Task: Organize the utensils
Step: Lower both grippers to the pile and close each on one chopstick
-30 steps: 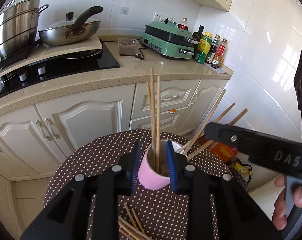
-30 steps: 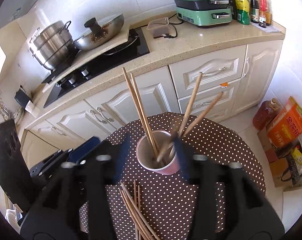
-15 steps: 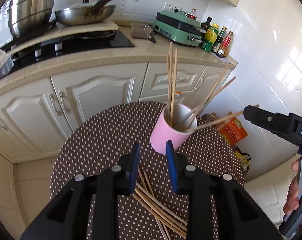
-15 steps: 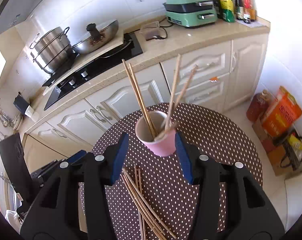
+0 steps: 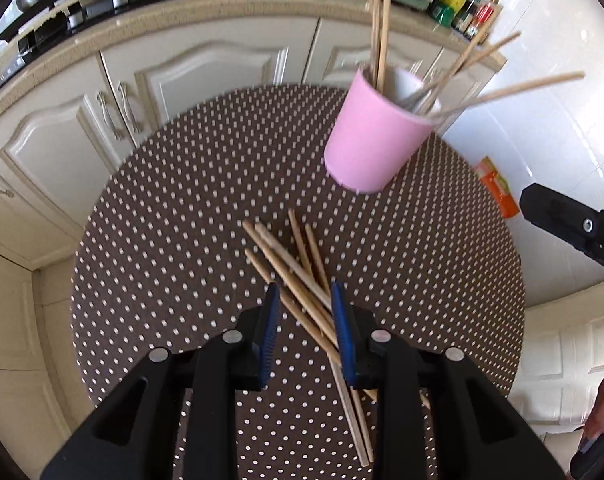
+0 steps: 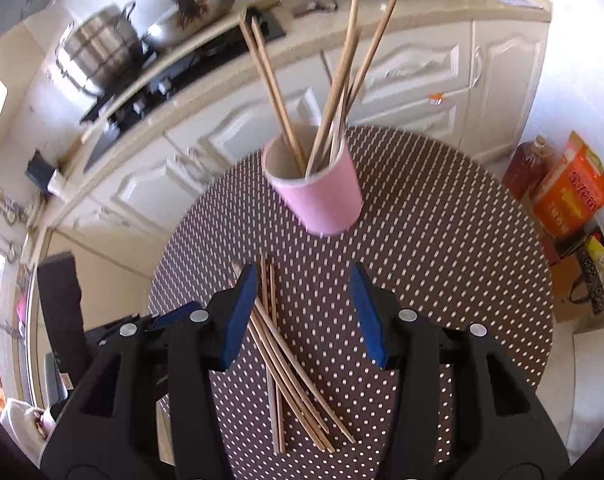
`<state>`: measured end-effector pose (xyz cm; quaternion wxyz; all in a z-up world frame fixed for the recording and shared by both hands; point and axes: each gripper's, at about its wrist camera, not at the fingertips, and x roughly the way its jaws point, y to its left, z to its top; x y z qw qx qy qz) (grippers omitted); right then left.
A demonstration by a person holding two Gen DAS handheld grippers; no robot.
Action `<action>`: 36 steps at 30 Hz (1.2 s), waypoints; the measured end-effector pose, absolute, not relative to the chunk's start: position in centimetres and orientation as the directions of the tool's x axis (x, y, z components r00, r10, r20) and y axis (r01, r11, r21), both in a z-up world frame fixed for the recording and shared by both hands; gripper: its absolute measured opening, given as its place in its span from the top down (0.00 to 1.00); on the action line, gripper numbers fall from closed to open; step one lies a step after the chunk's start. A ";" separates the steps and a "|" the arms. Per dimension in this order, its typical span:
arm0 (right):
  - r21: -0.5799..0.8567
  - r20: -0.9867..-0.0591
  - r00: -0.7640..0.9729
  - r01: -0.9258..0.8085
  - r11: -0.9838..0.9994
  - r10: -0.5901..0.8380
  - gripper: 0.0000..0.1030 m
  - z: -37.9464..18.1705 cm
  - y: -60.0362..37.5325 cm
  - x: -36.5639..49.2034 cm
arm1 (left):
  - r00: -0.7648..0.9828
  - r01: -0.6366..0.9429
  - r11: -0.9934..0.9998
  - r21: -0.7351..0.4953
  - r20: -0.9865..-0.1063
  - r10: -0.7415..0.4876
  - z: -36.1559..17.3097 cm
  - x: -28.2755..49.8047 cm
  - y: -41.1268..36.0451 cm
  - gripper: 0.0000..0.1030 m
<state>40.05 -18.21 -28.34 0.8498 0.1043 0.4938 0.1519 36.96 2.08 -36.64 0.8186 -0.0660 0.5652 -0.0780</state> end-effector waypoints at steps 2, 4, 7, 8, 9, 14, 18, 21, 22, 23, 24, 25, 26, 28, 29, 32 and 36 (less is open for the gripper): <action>0.328 -0.824 0.433 -0.160 0.931 0.364 0.54 -29.6 -17.7 40.1 | 0.321 0.042 0.982 -0.186 -0.928 -0.190 -37.9 37.0 1.9 0.75; 0.333 -0.839 0.397 -0.164 0.928 0.371 0.54 -31.0 -17.5 40.2 | 0.284 0.025 0.985 -0.172 -0.943 -0.171 -39.3 37.2 1.8 0.75; 0.332 -0.855 0.359 -0.178 0.926 0.375 0.54 -32.5 -17.3 40.4 | 0.247 0.001 0.987 -0.159 -0.957 -0.155 -40.9 37.5 1.8 0.75; 0.333 -0.859 0.347 -0.181 0.925 0.377 0.54 -32.9 -17.3 40.5 | 0.237 -0.008 0.988 -0.156 -0.960 -0.150 -41.3 37.7 1.8 0.75; 0.335 -0.863 0.334 -0.186 0.924 0.380 0.54 -33.4 -17.2 40.5 | 0.231 -0.013 0.988 -0.157 -0.961 -0.149 -41.6 37.8 1.9 0.75; 0.341 -0.873 0.291 -0.209 0.916 0.392 0.54 -34.9 -16.5 40.7 | 0.213 -0.017 0.991 -0.132 -0.969 -0.126 -42.6 38.6 1.3 0.74; 0.337 -0.880 0.264 -0.237 0.911 0.394 0.54 -35.6 -15.7 40.9 | 0.209 0.000 0.996 -0.092 -0.974 -0.090 -43.0 39.4 0.8 0.75; 0.327 -0.887 0.245 -0.262 0.908 0.390 0.54 -36.0 -15.1 41.2 | 0.203 0.015 0.997 -0.076 -0.976 -0.077 -43.1 39.6 0.7 0.81; 0.326 -0.890 0.236 -0.269 0.906 0.390 0.54 -36.1 -14.9 41.4 | 0.201 0.010 0.997 -0.072 -0.977 -0.073 -43.2 39.9 0.8 0.89; 0.324 -0.892 0.228 -0.275 0.905 0.389 0.54 -36.3 -14.7 41.5 | 0.198 0.002 0.997 -0.082 -0.977 -0.081 -43.2 40.0 1.2 0.90; 0.323 -0.895 0.220 -0.281 0.904 0.389 0.54 -36.5 -14.5 41.6 | 0.193 -0.011 0.994 -0.111 -0.975 -0.107 -43.2 40.1 1.7 0.91; 0.321 -0.898 0.210 -0.289 0.902 0.387 0.54 -36.8 -14.2 41.7 | 0.189 -0.013 0.993 -0.120 -0.975 -0.115 -43.2 40.1 2.2 0.93; 0.313 -0.901 0.205 -0.303 0.900 0.382 0.54 -37.1 -13.9 41.9 | 0.185 -0.011 0.992 -0.128 -0.975 -0.124 -43.3 40.2 2.5 0.94; 0.290 -0.911 0.192 -0.329 0.899 0.365 0.55 -37.6 -13.2 42.1 | 0.180 -0.005 0.991 -0.137 -0.974 -0.134 -43.3 40.3 2.9 0.95; 0.283 -0.914 0.188 -0.337 0.898 0.358 0.57 -37.8 -12.7 42.2 | 0.178 -0.005 0.990 -0.144 -0.974 -0.140 -43.3 40.3 3.1 0.95; 0.250 -0.926 0.179 -0.368 0.896 0.332 0.64 -38.5 -11.6 43.0 | 0.170 -0.023 0.985 -0.169 -0.972 -0.163 -43.2 40.6 3.8 0.95; 0.221 -0.938 0.157 -0.413 0.883 0.308 0.69 -39.5 -9.6 44.0 | 0.168 -0.025 0.985 -0.173 -0.972 -0.166 -43.5 40.3 4.7 0.95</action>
